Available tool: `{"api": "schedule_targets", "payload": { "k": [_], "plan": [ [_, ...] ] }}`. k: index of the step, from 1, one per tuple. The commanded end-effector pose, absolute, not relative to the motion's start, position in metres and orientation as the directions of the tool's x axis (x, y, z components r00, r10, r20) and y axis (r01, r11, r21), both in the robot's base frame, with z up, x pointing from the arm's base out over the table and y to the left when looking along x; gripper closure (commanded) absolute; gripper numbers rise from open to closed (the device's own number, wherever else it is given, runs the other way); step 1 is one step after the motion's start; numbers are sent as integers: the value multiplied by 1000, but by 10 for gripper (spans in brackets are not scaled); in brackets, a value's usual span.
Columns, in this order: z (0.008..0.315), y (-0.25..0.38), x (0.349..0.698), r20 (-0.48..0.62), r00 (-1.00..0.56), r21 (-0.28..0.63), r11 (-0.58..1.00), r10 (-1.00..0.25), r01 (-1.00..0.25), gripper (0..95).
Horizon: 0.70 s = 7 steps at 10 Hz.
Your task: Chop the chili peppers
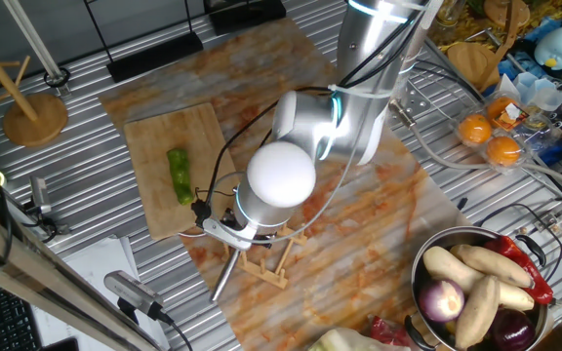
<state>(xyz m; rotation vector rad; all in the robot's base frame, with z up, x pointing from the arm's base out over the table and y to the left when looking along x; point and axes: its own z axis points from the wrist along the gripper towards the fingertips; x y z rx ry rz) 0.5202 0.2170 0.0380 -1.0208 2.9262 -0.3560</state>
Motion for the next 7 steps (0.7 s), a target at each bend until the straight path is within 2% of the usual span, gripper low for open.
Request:
{"api": "schedule_targets", "payload": {
  "k": [1,4,7],
  "plan": [
    [36,217,521,43,-785,-220,761,-618,-611,950],
    [52,213,519,46,-766,-213,742,-642,-635,950],
    [80,203,514,7,-757,-151,748,-653,-646,950]
  ]
}}
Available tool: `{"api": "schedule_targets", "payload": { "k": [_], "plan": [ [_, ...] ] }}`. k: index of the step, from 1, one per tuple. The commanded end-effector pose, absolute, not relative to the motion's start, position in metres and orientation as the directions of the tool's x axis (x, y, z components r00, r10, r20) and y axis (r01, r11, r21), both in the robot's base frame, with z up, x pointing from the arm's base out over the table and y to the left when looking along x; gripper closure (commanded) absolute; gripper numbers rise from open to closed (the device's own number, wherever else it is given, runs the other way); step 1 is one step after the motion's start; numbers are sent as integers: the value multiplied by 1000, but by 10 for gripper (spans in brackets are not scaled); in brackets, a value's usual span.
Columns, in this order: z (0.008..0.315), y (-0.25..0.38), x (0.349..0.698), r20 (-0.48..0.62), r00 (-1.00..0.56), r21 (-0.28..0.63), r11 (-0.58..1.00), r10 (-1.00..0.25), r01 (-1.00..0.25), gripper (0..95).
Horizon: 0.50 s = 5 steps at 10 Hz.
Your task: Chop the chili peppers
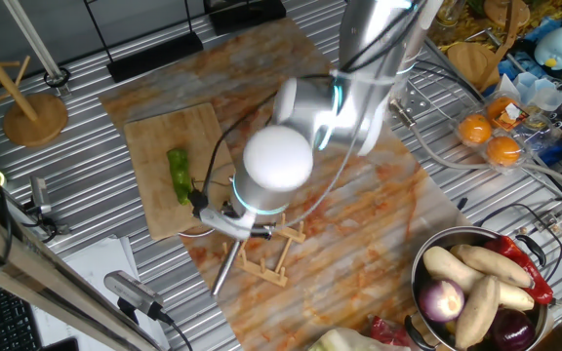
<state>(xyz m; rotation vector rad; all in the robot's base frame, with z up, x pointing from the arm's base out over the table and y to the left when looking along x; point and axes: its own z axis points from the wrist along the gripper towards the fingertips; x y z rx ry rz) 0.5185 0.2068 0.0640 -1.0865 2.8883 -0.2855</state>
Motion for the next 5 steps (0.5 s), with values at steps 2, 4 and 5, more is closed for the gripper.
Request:
{"api": "schedule_targets", "payload": {
  "k": [2,4,5],
  "plan": [
    [109,209,508,18,-742,-139,733,-670,-665,950],
    [135,215,501,30,-740,-132,731,-672,-669,950],
    [144,214,500,31,-734,-132,726,-678,-675,950]
  ]
}}
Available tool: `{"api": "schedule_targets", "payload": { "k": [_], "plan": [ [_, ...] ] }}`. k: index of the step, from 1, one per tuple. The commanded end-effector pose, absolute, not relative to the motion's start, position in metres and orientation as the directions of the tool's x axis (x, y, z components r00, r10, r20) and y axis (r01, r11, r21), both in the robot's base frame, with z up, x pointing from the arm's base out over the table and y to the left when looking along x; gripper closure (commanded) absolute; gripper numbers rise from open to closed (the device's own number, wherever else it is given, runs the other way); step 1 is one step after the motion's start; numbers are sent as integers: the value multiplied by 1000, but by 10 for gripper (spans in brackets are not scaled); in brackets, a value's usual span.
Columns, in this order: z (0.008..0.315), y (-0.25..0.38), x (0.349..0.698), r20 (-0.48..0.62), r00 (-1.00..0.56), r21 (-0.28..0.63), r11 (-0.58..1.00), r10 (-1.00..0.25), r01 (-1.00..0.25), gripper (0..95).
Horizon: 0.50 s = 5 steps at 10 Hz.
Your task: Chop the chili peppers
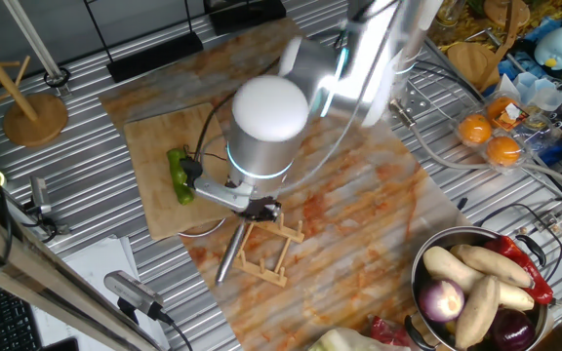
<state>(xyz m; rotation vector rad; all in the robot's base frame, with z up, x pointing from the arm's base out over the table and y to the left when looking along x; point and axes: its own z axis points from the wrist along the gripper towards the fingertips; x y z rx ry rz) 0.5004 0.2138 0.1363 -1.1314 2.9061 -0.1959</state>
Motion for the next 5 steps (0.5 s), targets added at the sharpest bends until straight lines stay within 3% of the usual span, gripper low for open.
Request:
{"api": "schedule_targets", "payload": {
  "k": [1,5],
  "plan": [
    [157,206,502,37,-726,-127,718,-686,-685,950],
    [171,177,515,32,-752,-129,743,-658,-656,950]
  ]
}}
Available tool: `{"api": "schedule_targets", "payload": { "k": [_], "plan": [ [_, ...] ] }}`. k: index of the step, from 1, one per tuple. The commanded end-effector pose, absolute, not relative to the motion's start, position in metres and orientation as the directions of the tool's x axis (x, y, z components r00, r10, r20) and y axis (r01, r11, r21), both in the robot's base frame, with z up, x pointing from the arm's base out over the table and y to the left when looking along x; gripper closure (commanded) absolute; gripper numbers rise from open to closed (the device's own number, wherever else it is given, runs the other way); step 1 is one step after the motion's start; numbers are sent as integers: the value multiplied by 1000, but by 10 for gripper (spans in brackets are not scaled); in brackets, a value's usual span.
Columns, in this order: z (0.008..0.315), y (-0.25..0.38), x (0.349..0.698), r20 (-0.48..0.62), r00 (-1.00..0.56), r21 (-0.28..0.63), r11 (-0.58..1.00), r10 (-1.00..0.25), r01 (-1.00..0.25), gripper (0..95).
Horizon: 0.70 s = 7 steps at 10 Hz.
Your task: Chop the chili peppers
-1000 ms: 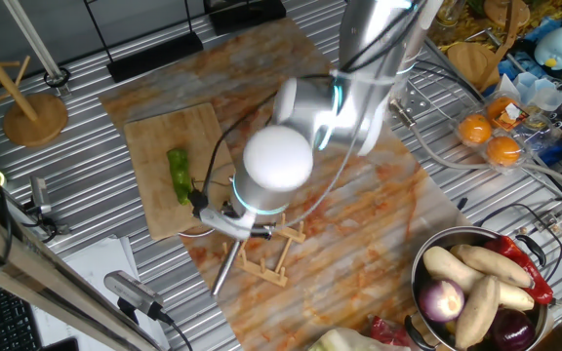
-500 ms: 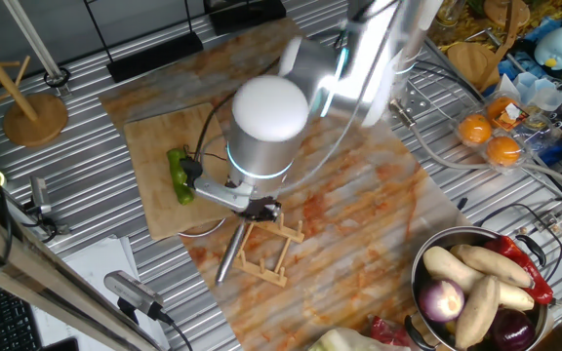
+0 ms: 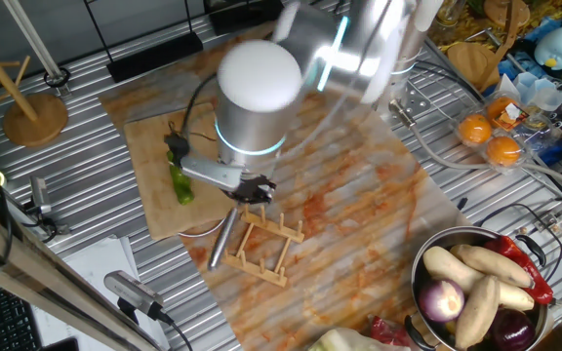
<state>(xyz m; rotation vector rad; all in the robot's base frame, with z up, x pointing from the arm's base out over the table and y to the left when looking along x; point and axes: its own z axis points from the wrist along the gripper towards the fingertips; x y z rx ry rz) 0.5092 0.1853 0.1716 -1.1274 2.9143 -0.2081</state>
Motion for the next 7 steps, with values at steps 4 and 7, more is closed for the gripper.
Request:
{"api": "schedule_targets", "payload": {
  "k": [4,7],
  "plan": [
    [169,149,530,14,-796,-142,787,-605,-601,950],
    [168,148,530,47,-862,-28,862,-504,-506,950]
  ]
}}
